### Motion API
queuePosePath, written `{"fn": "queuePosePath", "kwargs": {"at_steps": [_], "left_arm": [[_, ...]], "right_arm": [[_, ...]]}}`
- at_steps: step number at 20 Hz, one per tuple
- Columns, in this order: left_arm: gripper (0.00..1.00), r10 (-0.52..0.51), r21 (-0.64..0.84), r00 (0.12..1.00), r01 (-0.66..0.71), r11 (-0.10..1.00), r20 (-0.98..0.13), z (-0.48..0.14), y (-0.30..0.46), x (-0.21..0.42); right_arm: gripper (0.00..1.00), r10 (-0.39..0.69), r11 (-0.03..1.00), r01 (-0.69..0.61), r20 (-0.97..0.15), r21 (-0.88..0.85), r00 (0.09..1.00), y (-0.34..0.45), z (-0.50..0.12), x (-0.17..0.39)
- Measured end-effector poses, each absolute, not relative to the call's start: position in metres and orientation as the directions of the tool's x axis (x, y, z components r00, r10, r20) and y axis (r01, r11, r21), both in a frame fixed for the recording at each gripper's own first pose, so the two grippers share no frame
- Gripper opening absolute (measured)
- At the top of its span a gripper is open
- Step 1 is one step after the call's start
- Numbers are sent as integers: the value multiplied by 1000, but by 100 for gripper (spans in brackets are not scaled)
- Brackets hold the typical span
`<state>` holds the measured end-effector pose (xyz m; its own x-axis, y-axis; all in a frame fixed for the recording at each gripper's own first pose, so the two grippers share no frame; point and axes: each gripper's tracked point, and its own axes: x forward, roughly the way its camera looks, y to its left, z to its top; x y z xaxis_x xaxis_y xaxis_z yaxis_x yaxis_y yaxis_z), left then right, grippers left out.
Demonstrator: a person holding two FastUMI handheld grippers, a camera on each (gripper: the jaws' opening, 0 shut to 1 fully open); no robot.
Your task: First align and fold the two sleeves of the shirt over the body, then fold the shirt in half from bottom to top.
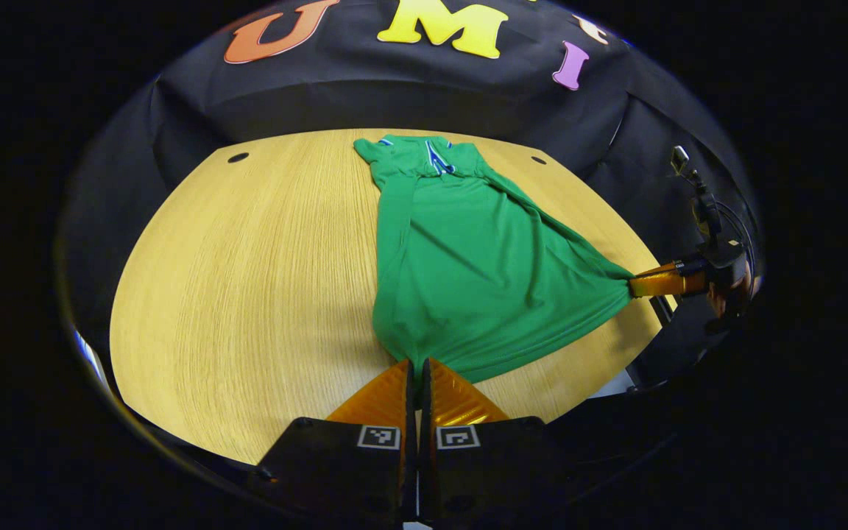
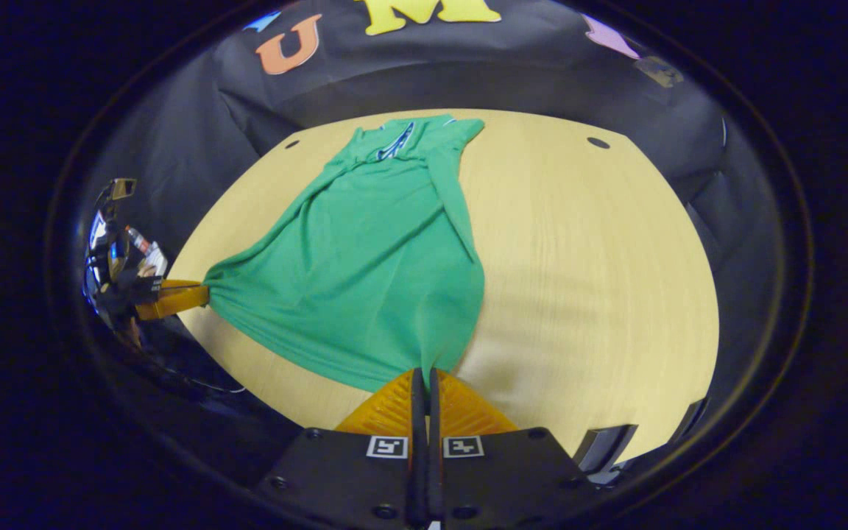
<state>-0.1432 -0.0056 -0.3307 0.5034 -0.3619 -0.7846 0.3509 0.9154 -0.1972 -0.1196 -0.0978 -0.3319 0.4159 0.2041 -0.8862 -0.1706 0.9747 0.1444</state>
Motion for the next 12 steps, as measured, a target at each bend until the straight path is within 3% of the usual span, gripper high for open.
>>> {"fn": "queuePosePath", "kwargs": {"at_steps": [6,12], "left_arm": [[4,-400,-168,567,417,893,-720,-286,-18,-109],[4,-407,-191,617,387,902,-673,-251,-13,-59]], "right_arm": [[3,232,972,-155,-849,179,474,-97,-296,-85],[3,260,966,-154,-798,210,544,-96,-260,-28]]}}
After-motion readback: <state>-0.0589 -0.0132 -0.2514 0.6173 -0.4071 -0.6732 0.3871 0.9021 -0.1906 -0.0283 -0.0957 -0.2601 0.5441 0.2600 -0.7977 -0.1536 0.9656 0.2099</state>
